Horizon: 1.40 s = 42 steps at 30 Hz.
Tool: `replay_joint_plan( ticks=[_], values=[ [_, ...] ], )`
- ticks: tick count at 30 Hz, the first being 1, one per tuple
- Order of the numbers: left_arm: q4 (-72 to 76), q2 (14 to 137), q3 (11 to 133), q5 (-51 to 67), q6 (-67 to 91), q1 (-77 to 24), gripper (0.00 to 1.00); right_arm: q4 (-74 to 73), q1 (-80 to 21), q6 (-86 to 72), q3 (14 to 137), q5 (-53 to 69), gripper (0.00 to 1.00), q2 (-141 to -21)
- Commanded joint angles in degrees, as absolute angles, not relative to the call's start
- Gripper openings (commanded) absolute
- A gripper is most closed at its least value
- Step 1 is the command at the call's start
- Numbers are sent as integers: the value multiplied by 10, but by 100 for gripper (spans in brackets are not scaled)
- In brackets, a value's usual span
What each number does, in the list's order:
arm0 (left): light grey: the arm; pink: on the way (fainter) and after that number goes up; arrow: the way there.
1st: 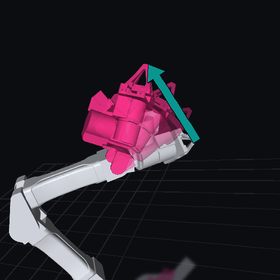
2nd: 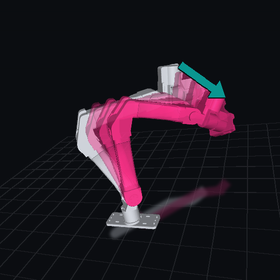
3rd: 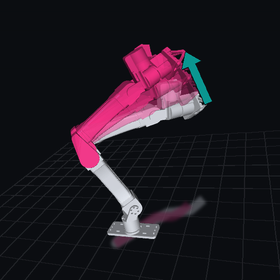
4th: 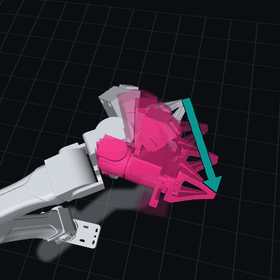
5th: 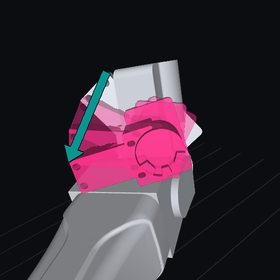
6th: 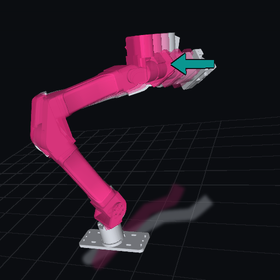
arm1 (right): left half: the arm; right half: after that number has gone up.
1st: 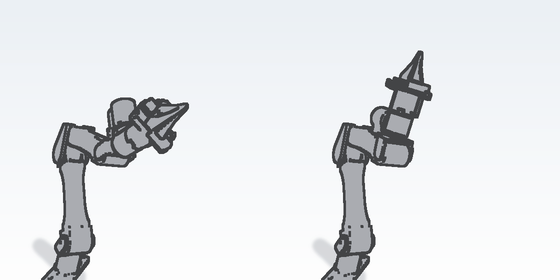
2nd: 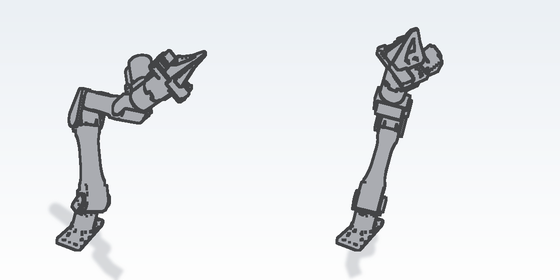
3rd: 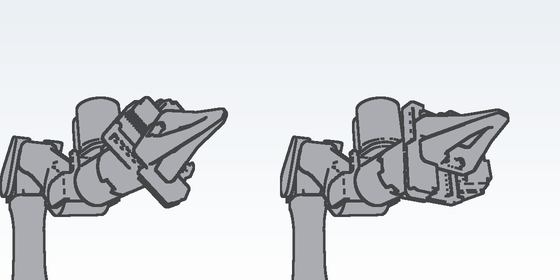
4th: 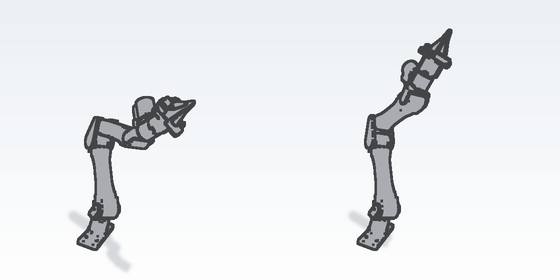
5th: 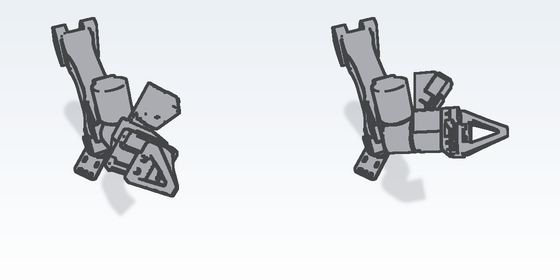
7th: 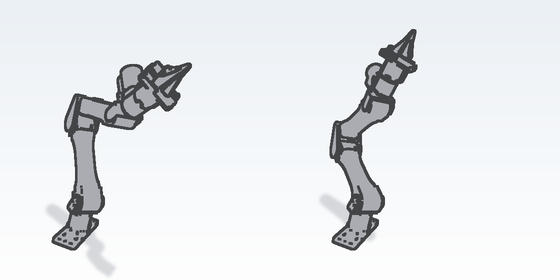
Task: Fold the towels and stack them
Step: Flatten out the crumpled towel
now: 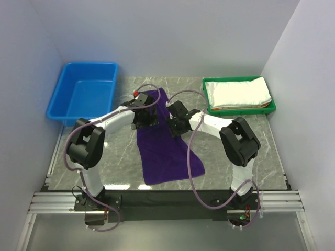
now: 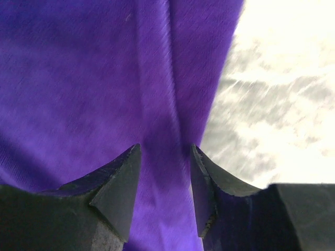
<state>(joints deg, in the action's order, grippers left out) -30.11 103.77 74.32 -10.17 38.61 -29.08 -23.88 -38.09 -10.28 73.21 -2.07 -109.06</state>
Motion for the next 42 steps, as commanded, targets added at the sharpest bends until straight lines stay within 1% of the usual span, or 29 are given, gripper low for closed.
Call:
replay_joint_plan(
  ticks=[1, 2, 5, 6, 8, 9, 11, 12, 13, 15, 21, 25, 28, 33, 37, 38, 40, 42],
  values=[
    [-288, 1060, 769, -91, 391, -298, 88, -192, -369, -93, 767, -24, 49, -1099],
    [-288, 1070, 770, -91, 390, -303, 87, -186, -367, -93, 768, -24, 49, -1106],
    [-287, 1089, 764, -92, 389, -315, 86, -190, -360, -97, 773, -19, 45, -1115],
    [-285, 1092, 760, -91, 391, -316, 85, -189, -360, -98, 772, -20, 40, -1115],
    [-282, 1100, 745, -85, 392, -323, 84, -188, -360, -103, 766, -22, 35, -1108],
    [-277, 1101, 738, -83, 395, -323, 84, -187, -359, -103, 756, -21, 29, -1104],
    [-274, 1103, 719, -81, 395, -324, 83, -189, -354, -108, 744, -23, 25, -1095],
    [-273, 1102, 712, -80, 396, -325, 83, -189, -352, -110, 731, -21, 12, -1085],
    [-275, 1101, 699, -82, 396, -325, 83, -187, -349, -115, 722, -25, 6, -1078],
    [-279, 1097, 686, -82, 393, -326, 82, -186, -337, -121, 699, -26, 0, -1059],
    [-301, 1069, 636, -69, 381, -330, 81, -201, -288, -181, 643, -38, 0, -1000],
    [-312, 1025, 578, -25, 372, -338, 81, -225, -265, -218, 608, -27, 0, -971],
    [-320, 988, 533, -4, 372, -352, 81, -238, -258, -245, 575, -12, 3, -945],
    [-330, 922, 464, 35, 388, -377, 82, -241, -237, -297, 496, -4, 10, -883],
    [-316, 858, 418, 86, 406, -386, 83, -234, -234, -286, 456, -8, 14, -818],
    [-314, 844, 417, 89, 414, -386, 84, -229, -239, -271, 459, -5, 18, -809],
    [-325, 806, 438, 70, 418, -385, 87, -227, -250, -230, 474, -17, 22, -791],
    [-344, 795, 471, 30, 413, -381, 89, -220, -264, -193, 509, -19, 33, -789]
  ],
)
